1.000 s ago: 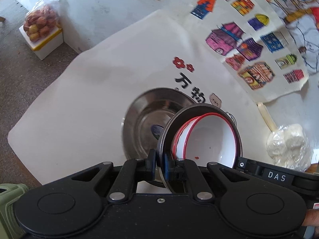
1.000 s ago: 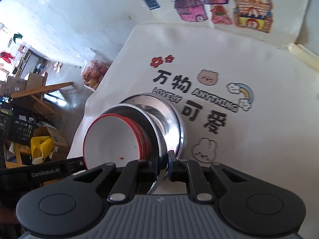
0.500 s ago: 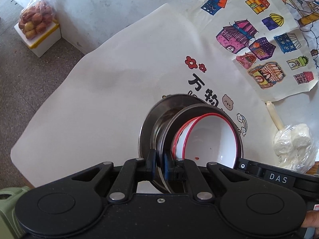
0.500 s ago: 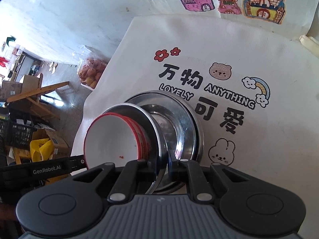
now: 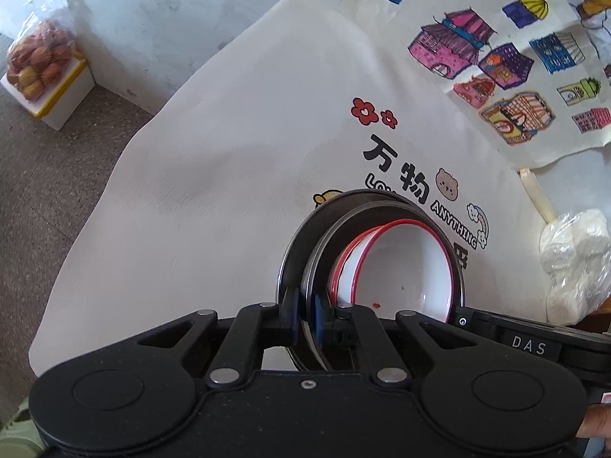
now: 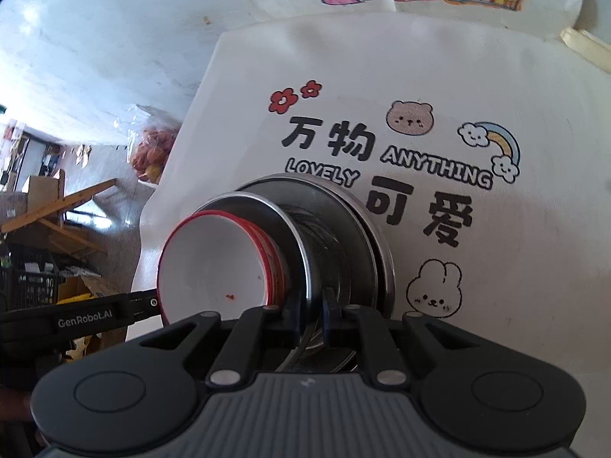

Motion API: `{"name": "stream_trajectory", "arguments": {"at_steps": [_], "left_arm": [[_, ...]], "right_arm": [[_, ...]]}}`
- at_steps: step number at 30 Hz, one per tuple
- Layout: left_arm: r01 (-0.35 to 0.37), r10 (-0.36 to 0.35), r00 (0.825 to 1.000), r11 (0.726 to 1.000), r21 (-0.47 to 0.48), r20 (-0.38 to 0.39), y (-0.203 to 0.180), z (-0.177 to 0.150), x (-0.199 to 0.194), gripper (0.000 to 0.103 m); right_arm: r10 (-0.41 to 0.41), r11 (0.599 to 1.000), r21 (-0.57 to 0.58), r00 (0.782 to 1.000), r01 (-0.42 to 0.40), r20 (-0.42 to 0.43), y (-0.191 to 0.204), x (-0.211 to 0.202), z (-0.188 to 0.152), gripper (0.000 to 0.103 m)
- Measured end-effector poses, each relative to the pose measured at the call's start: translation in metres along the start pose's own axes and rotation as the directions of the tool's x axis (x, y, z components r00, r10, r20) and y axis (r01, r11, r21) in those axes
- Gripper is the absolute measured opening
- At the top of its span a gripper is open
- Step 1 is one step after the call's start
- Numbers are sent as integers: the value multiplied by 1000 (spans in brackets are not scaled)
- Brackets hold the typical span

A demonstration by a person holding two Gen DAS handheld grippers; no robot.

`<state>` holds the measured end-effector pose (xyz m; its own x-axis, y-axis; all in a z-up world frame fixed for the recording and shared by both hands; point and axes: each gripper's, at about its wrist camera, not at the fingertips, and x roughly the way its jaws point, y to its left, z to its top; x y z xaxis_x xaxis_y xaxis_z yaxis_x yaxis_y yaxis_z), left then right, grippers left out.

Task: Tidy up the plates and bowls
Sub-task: 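Carry the steel bowl with nested bowls onto the steel plate stack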

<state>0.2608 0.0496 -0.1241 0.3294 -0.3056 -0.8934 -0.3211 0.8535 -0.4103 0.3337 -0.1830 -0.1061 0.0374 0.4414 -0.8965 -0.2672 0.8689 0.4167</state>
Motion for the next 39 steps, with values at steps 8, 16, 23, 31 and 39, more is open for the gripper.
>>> {"name": "stream_trajectory", "arguments": {"at_steps": [8,16,23,31,39], "left_arm": [[-1,2,1000,999,42,-19,-2,8,3,6],[4,-2,1000,997,77,-31,-3,12,6,6],[5,0,999,994,107,-40,-4,16,9,6],[11,-4,999,988,153,-43,-9,24,13,7],[27,-12,997,981,193,-76,-15,23,19,7]], "right_arm": [[-2,999,48,1000,1,19,-3,2,-2,12],[-7,997,79,999,4,38,-4,2,-4,12],[-12,995,104,999,7,47,-4,3,-5,13],[-17,991,130,998,9,59,-6,6,-6,13],[-31,988,156,998,21,60,-11,5,-10,13]]}}
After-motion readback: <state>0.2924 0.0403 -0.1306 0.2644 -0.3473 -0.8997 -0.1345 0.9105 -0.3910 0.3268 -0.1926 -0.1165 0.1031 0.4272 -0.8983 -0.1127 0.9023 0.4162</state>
